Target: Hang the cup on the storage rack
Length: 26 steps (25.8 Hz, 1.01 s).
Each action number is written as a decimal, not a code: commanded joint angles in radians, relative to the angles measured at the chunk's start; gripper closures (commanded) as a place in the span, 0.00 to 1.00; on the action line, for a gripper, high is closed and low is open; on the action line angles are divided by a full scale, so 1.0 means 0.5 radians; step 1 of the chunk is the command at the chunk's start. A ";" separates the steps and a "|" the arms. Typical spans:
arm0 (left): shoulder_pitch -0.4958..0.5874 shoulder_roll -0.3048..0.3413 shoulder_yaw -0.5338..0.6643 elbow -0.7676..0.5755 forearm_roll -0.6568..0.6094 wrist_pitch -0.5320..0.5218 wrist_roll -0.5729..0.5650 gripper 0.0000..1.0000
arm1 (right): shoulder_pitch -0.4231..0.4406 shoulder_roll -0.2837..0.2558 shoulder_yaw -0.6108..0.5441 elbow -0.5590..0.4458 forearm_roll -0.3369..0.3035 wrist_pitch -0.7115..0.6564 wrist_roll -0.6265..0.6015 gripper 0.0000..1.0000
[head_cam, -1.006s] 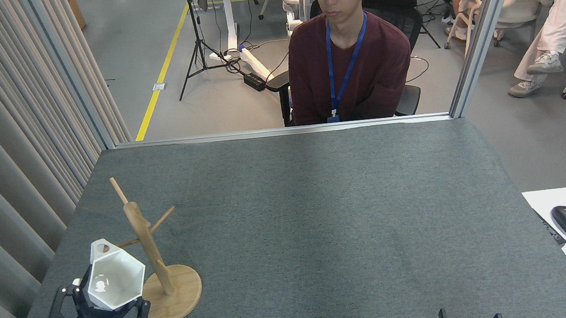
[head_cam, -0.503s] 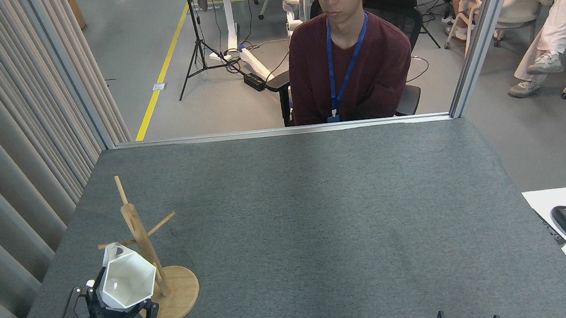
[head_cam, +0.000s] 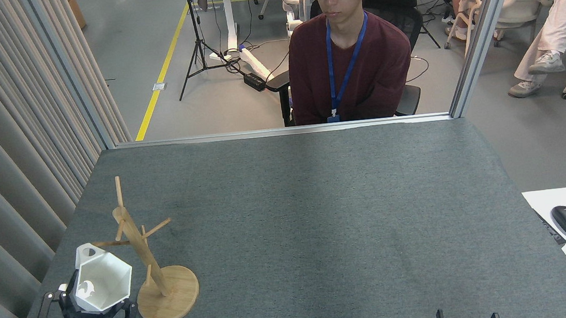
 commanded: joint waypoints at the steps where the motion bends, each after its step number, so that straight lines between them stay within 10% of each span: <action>1: -0.034 0.011 0.037 0.099 0.010 -0.003 -0.001 0.73 | -0.010 -0.001 0.000 0.000 0.002 0.000 0.003 0.02; 26: -0.206 0.159 -0.153 0.268 0.029 -0.070 0.079 0.71 | -0.031 -0.007 -0.003 0.000 0.005 0.000 0.003 0.02</action>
